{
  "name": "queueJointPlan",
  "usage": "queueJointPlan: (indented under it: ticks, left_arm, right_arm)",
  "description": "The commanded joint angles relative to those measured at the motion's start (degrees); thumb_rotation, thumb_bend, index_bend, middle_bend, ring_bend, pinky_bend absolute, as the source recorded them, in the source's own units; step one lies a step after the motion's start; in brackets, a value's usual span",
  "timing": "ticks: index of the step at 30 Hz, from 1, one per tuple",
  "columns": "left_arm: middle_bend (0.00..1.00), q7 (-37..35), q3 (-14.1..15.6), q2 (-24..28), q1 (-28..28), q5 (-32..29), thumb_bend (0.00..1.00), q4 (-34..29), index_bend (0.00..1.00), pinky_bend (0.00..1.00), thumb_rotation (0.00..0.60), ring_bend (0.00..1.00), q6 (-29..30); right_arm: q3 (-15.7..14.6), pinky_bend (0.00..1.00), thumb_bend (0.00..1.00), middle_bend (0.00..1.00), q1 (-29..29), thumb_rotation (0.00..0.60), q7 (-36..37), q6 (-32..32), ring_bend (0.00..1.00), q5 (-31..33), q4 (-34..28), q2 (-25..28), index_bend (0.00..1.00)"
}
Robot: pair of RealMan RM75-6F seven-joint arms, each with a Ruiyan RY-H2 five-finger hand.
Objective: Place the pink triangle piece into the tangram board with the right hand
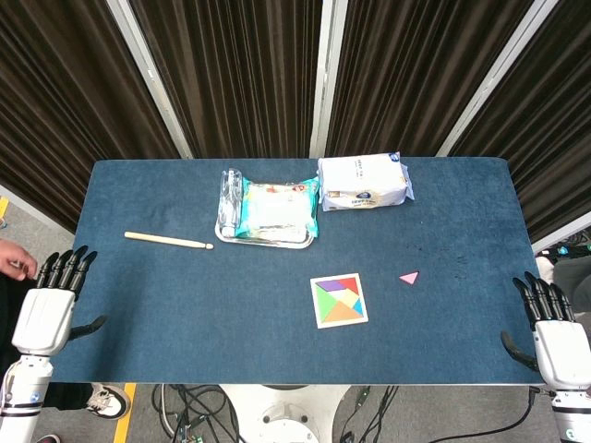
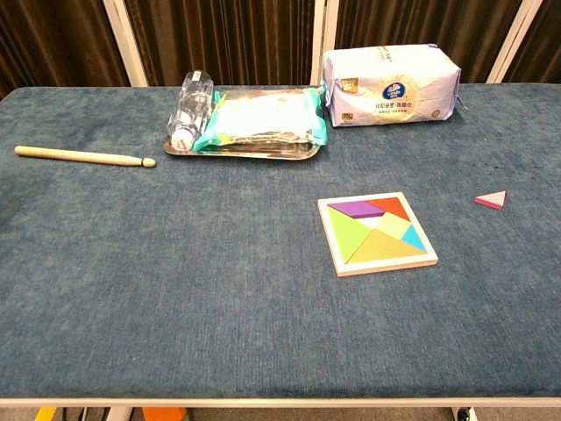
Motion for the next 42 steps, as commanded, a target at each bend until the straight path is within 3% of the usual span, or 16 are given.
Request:
queueJointPlan:
  ticks: [1, 15, 33, 42]
  left_arm:
    - [0.0, -0.03, 0.07, 0.02, 0.12, 0.0, 0.0, 0.05, 0.01, 0.0, 0.6, 0.0, 0.15]
    - [0.0, -1.48, 0.32, -0.06, 0.23, 0.21, 0.0, 0.87, 0.01, 0.0, 0.6, 0.0, 0.2]
    - [0.0, -2.99, 0.62, -0.71, 0.51, 0.75, 0.0, 2.89, 0.01, 0.0, 0.6, 0.0, 0.68]
    - [0.0, -3.33, 0.65, -1.31, 0.1, -0.09, 0.0, 3.84, 0.01, 0.0, 0.6, 0.0, -0.65]
  right_arm:
    - [0.0, 0.0, 0.23, 0.0, 0.04, 0.6, -0.03, -0.07, 0.0, 0.01, 0.0, -0.07, 0.0]
    - [0.41, 0.0, 0.23, 0.0, 2.47, 0.6, -1.54, -5.19, 0.0, 2.1, 1.5, -1.29, 0.0]
    - [6.97, 0.0, 0.23, 0.0, 20.94, 0.6, -14.66, -29.58, 0.0, 11.81, 3.15, -6.97, 0.0]
    - [6.86, 0.0, 0.23, 0.0, 26.98, 0.6, -20.13, -37.27, 0.0, 18.25, 9.15, -13.39, 0.0]
